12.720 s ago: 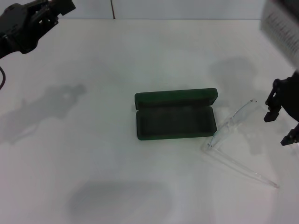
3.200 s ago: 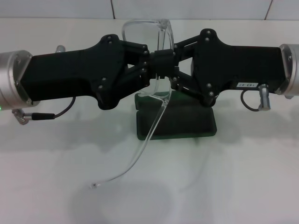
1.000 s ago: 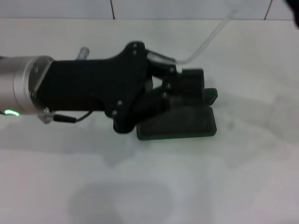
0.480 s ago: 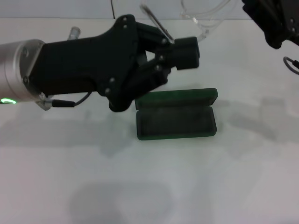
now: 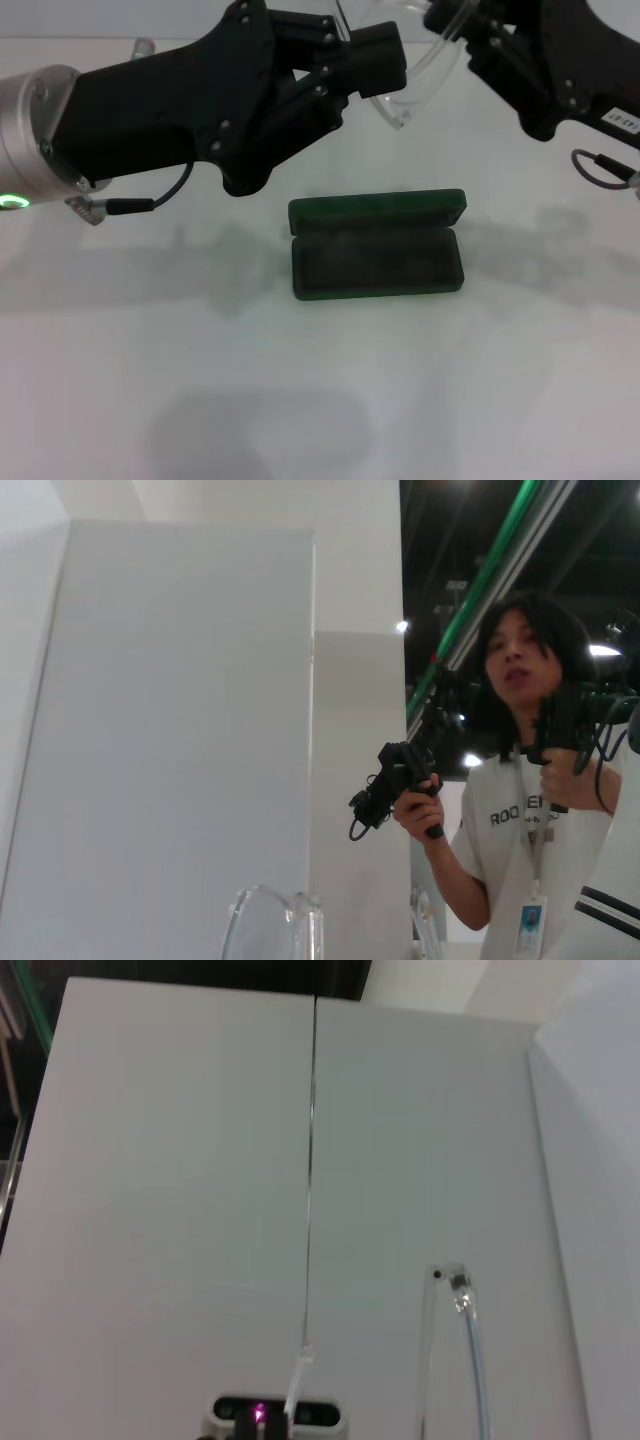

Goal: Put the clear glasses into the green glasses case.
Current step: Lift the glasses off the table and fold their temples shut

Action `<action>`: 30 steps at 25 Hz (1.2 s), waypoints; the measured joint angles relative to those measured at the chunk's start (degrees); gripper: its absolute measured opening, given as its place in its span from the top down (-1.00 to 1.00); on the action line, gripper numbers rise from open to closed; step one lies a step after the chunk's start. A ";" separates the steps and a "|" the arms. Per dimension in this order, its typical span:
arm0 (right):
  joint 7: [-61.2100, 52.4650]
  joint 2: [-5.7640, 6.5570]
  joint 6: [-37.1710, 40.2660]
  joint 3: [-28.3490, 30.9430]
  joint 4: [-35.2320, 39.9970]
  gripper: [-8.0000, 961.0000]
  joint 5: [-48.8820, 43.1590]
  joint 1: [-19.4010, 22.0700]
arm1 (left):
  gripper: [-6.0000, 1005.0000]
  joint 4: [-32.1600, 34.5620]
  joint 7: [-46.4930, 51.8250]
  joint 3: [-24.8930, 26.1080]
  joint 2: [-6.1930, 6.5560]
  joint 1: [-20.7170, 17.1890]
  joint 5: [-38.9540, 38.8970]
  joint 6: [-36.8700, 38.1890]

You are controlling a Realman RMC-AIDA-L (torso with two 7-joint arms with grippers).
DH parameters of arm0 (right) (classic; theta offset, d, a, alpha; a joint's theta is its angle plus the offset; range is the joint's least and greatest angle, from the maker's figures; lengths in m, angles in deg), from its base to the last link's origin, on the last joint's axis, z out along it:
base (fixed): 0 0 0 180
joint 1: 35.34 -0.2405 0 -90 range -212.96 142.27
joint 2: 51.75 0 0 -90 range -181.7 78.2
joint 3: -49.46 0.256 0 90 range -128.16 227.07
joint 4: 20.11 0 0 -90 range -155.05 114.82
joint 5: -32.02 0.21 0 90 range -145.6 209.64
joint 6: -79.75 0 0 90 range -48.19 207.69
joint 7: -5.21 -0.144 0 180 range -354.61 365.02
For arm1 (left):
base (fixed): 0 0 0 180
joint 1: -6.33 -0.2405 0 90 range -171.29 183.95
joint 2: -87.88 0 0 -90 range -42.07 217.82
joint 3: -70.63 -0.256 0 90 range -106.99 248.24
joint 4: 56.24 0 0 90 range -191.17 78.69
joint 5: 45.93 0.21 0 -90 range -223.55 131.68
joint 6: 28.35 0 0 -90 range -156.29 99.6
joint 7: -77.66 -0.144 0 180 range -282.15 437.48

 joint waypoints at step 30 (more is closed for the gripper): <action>2.98 -0.19 -0.68 -0.12 -1.01 0.80 4.95 1.33 | 0.85 -0.41 -0.30 -2.02 0.17 -0.12 1.08 1.21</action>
